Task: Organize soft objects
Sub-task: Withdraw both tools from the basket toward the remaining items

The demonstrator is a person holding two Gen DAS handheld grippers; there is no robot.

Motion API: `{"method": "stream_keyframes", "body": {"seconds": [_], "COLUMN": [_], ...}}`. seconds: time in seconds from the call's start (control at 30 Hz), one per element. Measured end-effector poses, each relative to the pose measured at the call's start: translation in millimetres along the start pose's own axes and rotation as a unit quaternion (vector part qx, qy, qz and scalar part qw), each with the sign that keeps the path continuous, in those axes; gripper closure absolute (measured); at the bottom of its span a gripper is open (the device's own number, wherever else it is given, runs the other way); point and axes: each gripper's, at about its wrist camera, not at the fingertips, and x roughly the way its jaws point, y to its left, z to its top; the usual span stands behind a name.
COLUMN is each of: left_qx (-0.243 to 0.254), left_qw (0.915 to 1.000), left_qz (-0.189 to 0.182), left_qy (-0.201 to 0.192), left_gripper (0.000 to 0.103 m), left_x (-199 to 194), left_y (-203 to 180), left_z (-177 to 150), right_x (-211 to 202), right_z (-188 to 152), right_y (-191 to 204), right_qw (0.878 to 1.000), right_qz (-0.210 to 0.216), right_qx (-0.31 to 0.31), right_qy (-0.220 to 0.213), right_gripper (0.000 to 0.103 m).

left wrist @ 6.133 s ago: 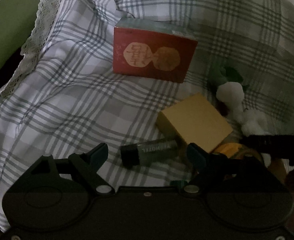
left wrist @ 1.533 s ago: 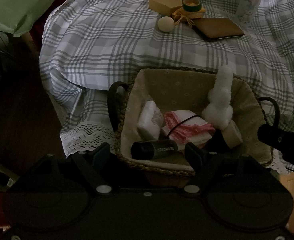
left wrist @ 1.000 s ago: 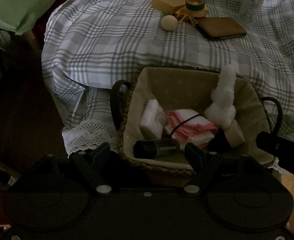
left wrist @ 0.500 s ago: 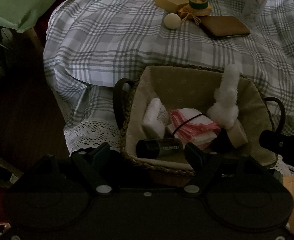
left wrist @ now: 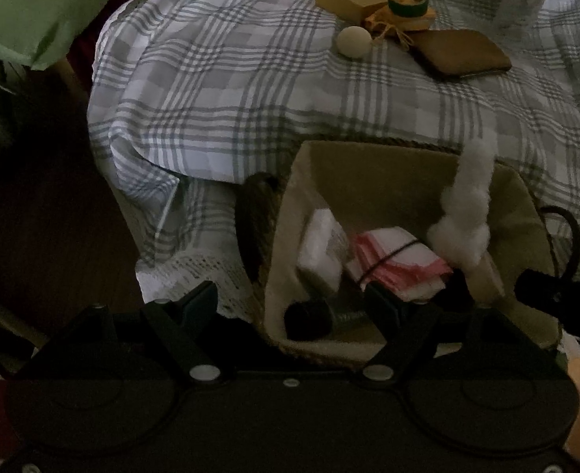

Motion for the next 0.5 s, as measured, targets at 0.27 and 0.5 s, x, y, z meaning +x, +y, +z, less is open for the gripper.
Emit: {"method": "stream_keyframes", "body": {"seconds": [0.27, 0.5], "left_qx": [0.008, 0.010], "left_qw": [0.9999, 0.9999], "left_qz": [0.004, 0.004], "left_qy": [0.005, 0.005], "left_gripper": [0.025, 0.025], "left_x": [9.0, 26.3], "left_y": [-2.0, -4.4], "left_z": [31.4, 66.6], "right_x": [18.6, 34.6], "right_z": [26.8, 64.3], "right_y": [-0.3, 5.9], "right_qw": [1.000, 1.000], "right_qz": [-0.010, -0.014], "right_qx": [0.005, 0.006], "right_qy": [0.020, 0.020], "right_gripper": [0.049, 0.049]}}
